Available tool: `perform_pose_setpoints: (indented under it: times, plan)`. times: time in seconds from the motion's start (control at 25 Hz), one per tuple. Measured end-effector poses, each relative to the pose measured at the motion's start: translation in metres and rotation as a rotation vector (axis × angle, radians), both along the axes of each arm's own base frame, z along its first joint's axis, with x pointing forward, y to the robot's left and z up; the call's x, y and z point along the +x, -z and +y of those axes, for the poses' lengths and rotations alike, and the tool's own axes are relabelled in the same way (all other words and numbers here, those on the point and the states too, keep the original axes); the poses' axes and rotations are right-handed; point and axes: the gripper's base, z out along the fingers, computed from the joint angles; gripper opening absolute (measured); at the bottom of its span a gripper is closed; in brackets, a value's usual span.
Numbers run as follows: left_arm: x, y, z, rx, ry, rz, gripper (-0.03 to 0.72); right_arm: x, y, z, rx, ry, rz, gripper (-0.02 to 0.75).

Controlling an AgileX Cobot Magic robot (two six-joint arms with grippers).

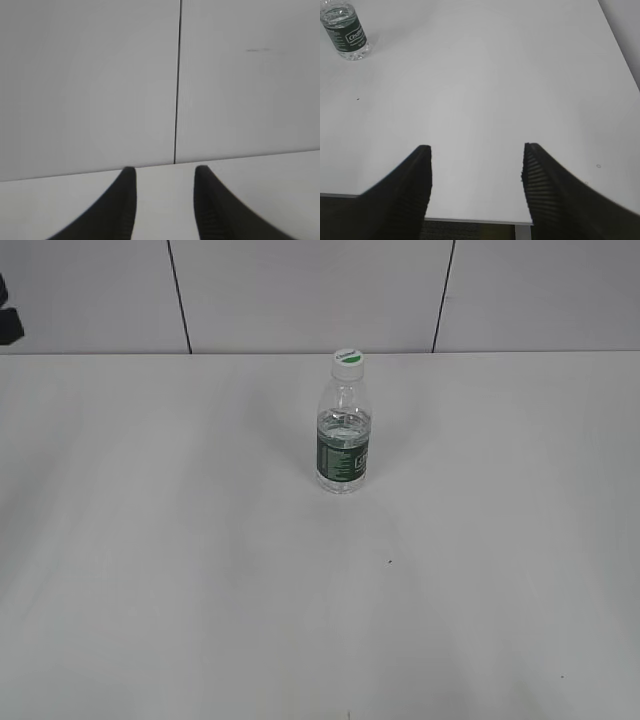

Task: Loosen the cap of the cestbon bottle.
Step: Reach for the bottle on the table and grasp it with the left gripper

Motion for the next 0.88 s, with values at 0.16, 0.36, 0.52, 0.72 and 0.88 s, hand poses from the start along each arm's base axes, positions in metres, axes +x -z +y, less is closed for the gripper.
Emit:
perform_pose_setpoints:
  times: [0.16, 0.36, 0.52, 0.72, 0.88]
  plan:
    - [0.019, 0.025, -0.003, -0.027, 0.028, -0.032, 0.246, 0.000, 0.000, 0.000, 0.000, 0.000, 0.000, 0.443]
    - [0.035, 0.052, -0.005, -0.069, 0.037, -0.072, 0.246, 0.000, 0.000, 0.000, 0.000, 0.000, 0.000, 0.443]
    - [0.052, 0.080, -0.003, -0.065, 0.048, -0.025, 0.246, 0.000, 0.000, 0.000, 0.000, 0.000, 0.000, 0.443]
    - [0.076, 0.095, -0.010, -0.026, 0.145, -0.004, 0.246, 0.000, 0.000, 0.000, 0.000, 0.000, 0.000, 0.443]
    - [0.095, 0.104, -0.018, -0.058, 0.272, 0.019, 0.246, 0.000, 0.000, 0.000, 0.000, 0.000, 0.000, 0.443]
